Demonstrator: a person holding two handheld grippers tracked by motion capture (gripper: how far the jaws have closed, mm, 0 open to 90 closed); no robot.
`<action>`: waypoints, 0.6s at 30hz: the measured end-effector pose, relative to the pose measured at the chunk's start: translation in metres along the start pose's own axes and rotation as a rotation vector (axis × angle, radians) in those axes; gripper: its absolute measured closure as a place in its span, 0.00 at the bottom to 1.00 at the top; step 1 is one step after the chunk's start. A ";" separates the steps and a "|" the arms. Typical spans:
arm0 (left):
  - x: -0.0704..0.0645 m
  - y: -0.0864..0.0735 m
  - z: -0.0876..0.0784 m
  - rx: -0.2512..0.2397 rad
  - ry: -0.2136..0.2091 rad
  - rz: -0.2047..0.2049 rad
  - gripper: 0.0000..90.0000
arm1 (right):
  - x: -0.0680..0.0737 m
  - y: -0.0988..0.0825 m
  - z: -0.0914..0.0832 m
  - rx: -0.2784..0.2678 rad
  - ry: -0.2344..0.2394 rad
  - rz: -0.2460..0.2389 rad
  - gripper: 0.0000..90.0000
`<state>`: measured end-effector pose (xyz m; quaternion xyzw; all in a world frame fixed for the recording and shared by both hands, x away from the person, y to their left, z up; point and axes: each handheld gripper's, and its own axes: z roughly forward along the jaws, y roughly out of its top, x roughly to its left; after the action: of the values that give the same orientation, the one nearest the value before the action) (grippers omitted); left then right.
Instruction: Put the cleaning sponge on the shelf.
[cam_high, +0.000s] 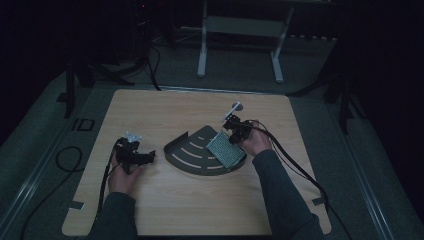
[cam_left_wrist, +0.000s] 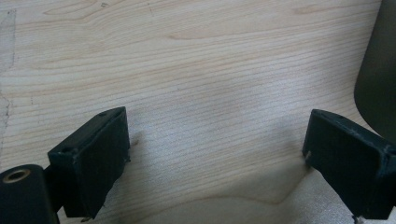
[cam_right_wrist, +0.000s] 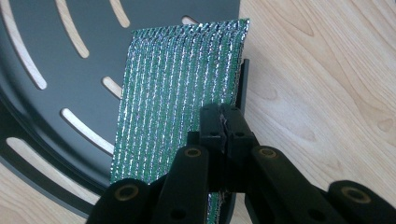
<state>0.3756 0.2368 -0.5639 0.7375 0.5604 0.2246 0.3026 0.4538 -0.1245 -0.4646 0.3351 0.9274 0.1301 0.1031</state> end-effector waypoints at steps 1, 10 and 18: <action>0.000 0.000 0.000 0.000 0.000 0.000 0.09 | 0.000 0.000 0.000 0.001 -0.002 -0.003 0.98; 0.000 0.000 0.000 0.000 0.000 0.000 0.09 | -0.001 -0.001 -0.001 0.002 0.006 -0.006 0.96; 0.000 0.000 0.000 0.000 0.000 0.000 0.09 | -0.002 -0.006 -0.011 -0.023 -0.007 0.008 0.76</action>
<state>0.3756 0.2367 -0.5639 0.7375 0.5605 0.2246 0.3026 0.4487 -0.1325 -0.4558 0.3381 0.9242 0.1398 0.1096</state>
